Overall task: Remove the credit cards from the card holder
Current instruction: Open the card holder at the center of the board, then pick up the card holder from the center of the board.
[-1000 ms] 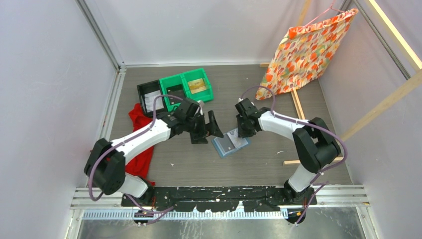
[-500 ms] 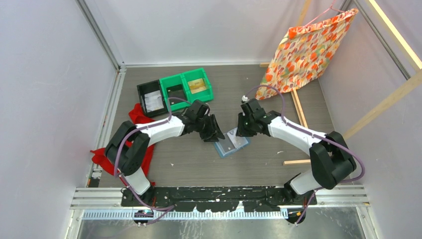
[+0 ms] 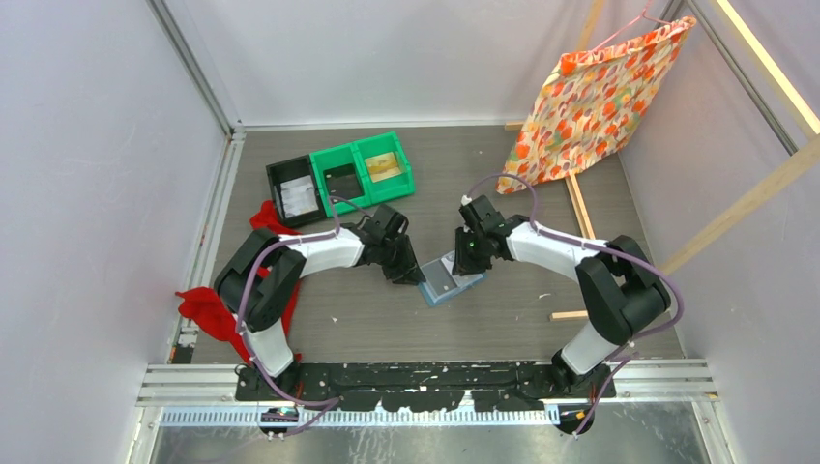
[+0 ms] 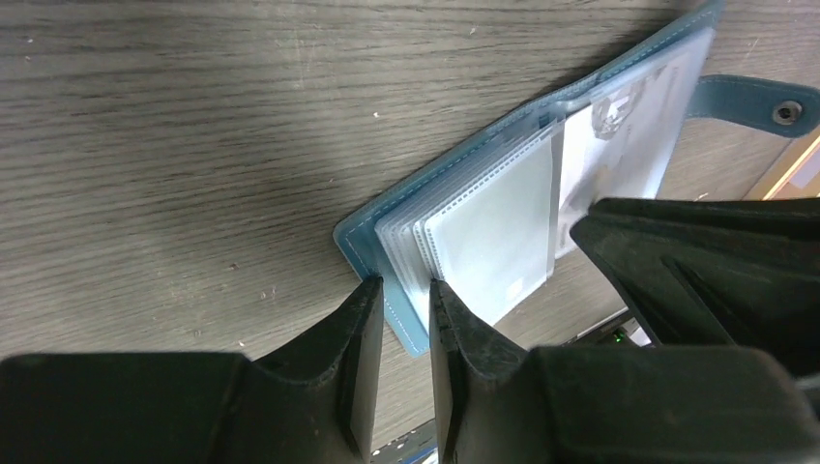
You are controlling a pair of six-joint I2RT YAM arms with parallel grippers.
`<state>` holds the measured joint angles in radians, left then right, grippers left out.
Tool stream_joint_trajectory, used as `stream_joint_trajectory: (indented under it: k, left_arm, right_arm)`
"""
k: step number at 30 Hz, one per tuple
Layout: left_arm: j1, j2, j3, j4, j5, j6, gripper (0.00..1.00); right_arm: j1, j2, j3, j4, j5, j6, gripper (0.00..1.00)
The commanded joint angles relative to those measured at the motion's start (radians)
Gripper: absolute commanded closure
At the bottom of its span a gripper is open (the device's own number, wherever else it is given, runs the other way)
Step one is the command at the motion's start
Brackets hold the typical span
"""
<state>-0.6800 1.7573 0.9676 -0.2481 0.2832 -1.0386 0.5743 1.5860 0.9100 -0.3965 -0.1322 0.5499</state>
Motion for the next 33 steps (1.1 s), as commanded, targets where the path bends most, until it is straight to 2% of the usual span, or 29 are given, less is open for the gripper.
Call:
stream_joint_trajectory:
  k: [1, 4, 7, 15, 18, 22, 25, 27, 29, 33]
  left_arm:
    - [-0.005, 0.031, 0.008, -0.043, -0.045, 0.026, 0.74]
    - [-0.005, 0.04, 0.013, -0.068, -0.066, 0.042, 0.74]
    - [-0.003, 0.045, 0.028, -0.102, -0.087, 0.061, 0.74]
    - [-0.003, 0.041, 0.042, -0.125, -0.089, 0.104, 0.74]
    - [-0.003, 0.034, 0.046, -0.134, -0.086, 0.113, 0.74]
    - [-0.003, -0.003, 0.046, -0.137, -0.07, 0.115, 0.74]
    - [-0.001, -0.062, 0.049, -0.173, -0.069, 0.115, 0.74]
    - [0.001, -0.119, 0.046, -0.197, -0.078, 0.117, 0.73]
    - [0.008, -0.176, 0.039, -0.219, -0.1, 0.122, 0.72]
    - [0.033, -0.246, 0.017, -0.243, -0.111, 0.129, 0.7]
  right_arm:
    - [0.005, 0.044, 0.062, -0.076, 0.141, -0.033, 0.75]
    - [0.005, 0.038, 0.063, -0.095, 0.207, -0.04, 0.75]
    - [0.004, 0.028, 0.058, -0.095, 0.195, -0.036, 0.75]
    - [0.006, -0.074, -0.018, 0.038, -0.007, 0.022, 0.72]
    - [0.027, -0.071, 0.006, 0.012, -0.009, -0.009, 0.62]
    - [0.113, -0.053, 0.056, -0.061, 0.101, -0.072, 0.51]
    - [0.177, -0.038, 0.08, -0.086, 0.195, -0.112, 0.45]
    - [0.22, -0.02, 0.102, -0.112, 0.226, -0.139, 0.34]
    - [0.251, -0.003, 0.121, -0.129, 0.265, -0.161, 0.29]
    - [0.282, 0.044, 0.153, -0.137, 0.317, -0.182, 0.25]
